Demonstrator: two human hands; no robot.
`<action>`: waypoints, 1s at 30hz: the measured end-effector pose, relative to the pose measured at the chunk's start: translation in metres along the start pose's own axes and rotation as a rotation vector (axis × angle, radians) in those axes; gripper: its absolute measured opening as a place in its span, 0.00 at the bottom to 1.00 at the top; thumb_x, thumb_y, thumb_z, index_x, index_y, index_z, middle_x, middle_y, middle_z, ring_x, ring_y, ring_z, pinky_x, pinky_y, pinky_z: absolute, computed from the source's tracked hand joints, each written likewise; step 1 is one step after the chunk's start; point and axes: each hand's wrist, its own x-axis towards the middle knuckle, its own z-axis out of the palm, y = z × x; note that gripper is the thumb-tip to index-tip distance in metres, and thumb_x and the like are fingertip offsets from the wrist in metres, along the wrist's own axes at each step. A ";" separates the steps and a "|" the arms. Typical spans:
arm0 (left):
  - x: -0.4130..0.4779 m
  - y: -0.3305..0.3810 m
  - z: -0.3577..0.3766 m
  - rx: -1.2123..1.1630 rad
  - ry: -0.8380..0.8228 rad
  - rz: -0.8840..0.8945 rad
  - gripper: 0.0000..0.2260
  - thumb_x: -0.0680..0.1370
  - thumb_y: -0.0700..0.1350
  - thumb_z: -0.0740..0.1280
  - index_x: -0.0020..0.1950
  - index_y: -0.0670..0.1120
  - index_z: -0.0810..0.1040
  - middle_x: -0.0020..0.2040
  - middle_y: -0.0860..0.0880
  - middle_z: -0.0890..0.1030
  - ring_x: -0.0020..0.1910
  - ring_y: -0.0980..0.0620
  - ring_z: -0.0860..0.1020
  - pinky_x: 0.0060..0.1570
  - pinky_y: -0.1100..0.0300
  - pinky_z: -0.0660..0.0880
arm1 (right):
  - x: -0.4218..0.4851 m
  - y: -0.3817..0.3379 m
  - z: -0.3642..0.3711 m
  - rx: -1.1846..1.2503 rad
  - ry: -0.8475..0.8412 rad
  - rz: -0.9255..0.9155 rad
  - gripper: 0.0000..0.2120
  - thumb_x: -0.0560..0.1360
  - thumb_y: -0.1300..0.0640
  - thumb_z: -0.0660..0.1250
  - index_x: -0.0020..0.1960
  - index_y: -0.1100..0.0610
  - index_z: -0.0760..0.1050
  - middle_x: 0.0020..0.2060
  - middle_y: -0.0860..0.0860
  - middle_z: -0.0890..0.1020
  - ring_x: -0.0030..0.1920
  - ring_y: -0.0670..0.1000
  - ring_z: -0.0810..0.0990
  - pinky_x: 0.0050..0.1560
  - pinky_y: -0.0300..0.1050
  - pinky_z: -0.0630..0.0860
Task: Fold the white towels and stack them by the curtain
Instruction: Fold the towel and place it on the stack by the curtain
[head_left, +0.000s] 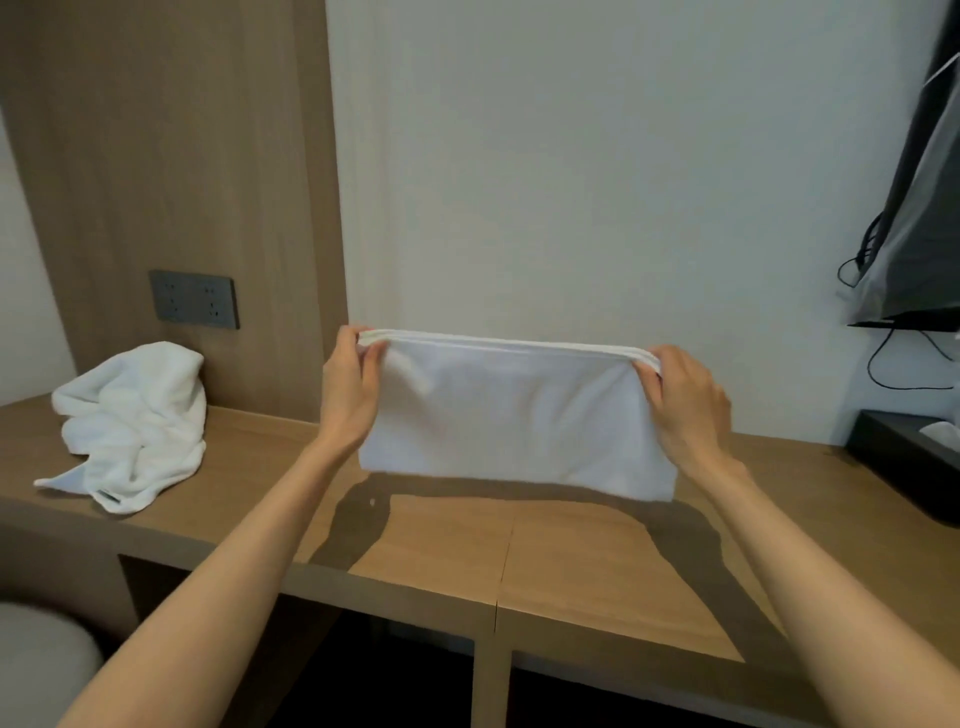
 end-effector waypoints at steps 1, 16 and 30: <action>0.004 0.009 -0.003 -0.060 0.044 -0.027 0.09 0.82 0.45 0.60 0.58 0.41 0.72 0.48 0.50 0.76 0.46 0.52 0.72 0.41 0.64 0.63 | 0.001 0.000 -0.006 0.156 0.010 0.060 0.11 0.79 0.51 0.63 0.49 0.59 0.77 0.44 0.59 0.81 0.44 0.61 0.78 0.38 0.47 0.63; -0.047 -0.062 -0.002 0.515 -0.690 -0.421 0.18 0.80 0.53 0.61 0.50 0.37 0.78 0.52 0.37 0.80 0.50 0.41 0.77 0.47 0.54 0.71 | -0.048 0.027 0.016 0.153 -0.712 0.455 0.22 0.67 0.41 0.74 0.45 0.61 0.83 0.47 0.56 0.84 0.50 0.56 0.80 0.47 0.46 0.75; -0.033 -0.096 0.062 0.685 -0.616 -0.223 0.15 0.82 0.54 0.55 0.52 0.44 0.74 0.54 0.44 0.80 0.53 0.43 0.76 0.50 0.52 0.70 | -0.038 0.059 0.084 -0.104 -0.596 0.280 0.22 0.74 0.38 0.65 0.43 0.59 0.71 0.42 0.54 0.78 0.41 0.55 0.72 0.36 0.46 0.63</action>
